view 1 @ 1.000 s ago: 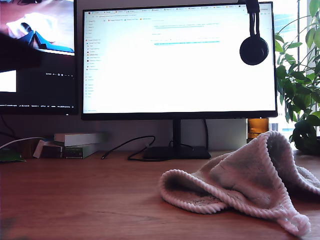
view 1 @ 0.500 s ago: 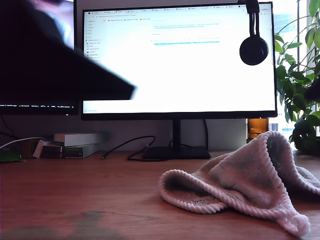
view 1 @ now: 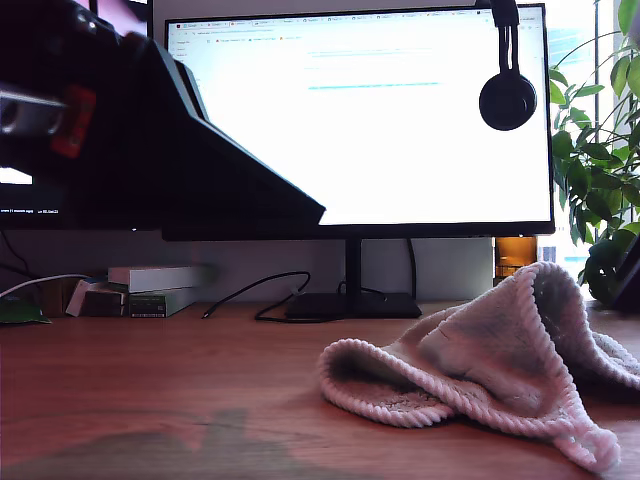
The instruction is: Fold the tea towel to a neat square and place it to the right
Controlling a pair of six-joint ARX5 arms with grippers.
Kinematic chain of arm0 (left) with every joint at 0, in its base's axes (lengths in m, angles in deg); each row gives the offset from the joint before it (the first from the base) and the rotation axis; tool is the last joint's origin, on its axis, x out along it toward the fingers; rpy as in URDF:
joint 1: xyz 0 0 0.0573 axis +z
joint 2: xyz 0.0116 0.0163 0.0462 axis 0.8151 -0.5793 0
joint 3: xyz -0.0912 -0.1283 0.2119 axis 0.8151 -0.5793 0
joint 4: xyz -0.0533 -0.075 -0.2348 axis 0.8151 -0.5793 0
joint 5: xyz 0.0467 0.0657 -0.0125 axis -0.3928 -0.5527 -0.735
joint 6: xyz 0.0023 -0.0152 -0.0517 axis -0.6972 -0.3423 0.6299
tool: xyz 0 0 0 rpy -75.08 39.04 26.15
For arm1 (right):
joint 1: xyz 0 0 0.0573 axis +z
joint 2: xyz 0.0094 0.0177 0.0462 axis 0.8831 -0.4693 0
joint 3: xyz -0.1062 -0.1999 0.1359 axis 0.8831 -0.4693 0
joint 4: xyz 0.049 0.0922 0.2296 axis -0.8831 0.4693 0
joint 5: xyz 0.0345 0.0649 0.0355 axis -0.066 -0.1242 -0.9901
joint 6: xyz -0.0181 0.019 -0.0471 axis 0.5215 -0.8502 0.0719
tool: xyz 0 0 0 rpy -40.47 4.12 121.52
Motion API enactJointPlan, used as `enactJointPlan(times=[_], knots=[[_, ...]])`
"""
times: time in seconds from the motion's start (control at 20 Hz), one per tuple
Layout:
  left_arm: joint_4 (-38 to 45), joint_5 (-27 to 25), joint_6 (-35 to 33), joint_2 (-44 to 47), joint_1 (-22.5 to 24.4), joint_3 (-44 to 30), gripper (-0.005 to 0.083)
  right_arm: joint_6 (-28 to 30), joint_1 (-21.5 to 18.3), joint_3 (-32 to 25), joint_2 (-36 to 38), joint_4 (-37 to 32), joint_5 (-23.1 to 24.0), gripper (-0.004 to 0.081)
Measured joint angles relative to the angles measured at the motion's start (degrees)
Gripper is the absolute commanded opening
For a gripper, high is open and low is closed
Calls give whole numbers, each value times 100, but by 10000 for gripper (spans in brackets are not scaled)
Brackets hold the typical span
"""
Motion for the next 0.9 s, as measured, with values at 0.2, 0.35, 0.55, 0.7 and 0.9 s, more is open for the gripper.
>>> enactJointPlan(times=[0.2,0.35,0.55,0.7,0.9], knots=[[262,-2,-92,-216,0,2,104,0,0,0,-566,-516,247,302],[361,-7,-656,-352,0,20,191,96,0,0,-828,-761,264,163],[393,-46,-1506,-975,0,101,258,267,0,0,-905,-772,264,36],[625,-50,-1764,-1464,0,221,259,280,0,0,-907,-852,267,-13],[702,-63,-2474,-2151,0,896,275,280,0,0,-907,-957,264,-13]])
